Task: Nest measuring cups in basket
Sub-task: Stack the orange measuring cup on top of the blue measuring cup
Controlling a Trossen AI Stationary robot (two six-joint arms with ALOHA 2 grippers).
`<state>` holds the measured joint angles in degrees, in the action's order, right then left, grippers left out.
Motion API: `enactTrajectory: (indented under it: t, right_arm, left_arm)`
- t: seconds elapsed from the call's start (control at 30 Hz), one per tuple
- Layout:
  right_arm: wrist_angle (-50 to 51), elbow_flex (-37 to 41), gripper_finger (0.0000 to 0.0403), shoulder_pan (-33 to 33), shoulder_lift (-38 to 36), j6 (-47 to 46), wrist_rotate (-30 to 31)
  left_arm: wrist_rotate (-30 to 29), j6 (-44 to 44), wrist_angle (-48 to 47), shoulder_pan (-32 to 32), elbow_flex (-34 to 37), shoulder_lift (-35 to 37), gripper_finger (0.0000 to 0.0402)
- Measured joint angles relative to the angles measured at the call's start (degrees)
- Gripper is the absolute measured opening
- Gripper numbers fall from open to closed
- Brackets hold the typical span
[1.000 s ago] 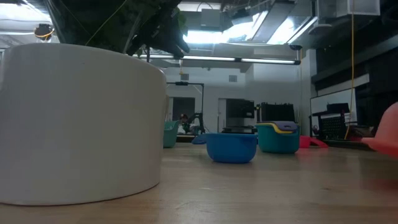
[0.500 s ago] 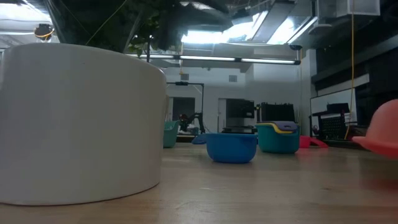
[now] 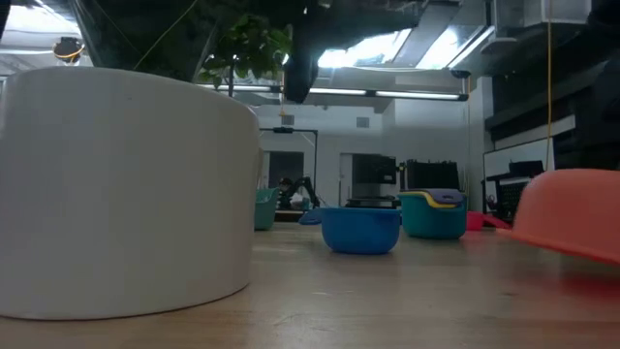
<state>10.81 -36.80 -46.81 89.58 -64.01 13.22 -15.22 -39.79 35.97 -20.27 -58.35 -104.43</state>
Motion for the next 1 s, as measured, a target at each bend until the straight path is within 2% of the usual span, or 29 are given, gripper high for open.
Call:
enactTrajectory:
  t: [0.23,0.37,0.57,1.0]
  right_arm:
    - [-0.11,0.0,0.0001,1.9,0.0,0.19,-0.01]
    - [-0.13,0.0,0.0001,2.18,0.0,0.2,0.25]
    - [-1.43,-0.24,0.0,2.18,1.88,-0.09,1.95]
    - [-5.47,-0.19,0.0,3.04,4.26,0.03,2.47]
  left_arm:
    - [1.43,-6.36,-3.11,0.52,0.0,-0.35,0.0075]
    - [1.13,-8.24,-4.61,0.97,0.0,-0.39,0.0104]
    - [1.91,-13.71,-13.13,2.7,0.0,-0.39,0.0137]
    - [13.65,-29.23,-19.88,4.63,0.0,-0.39,0.0139]
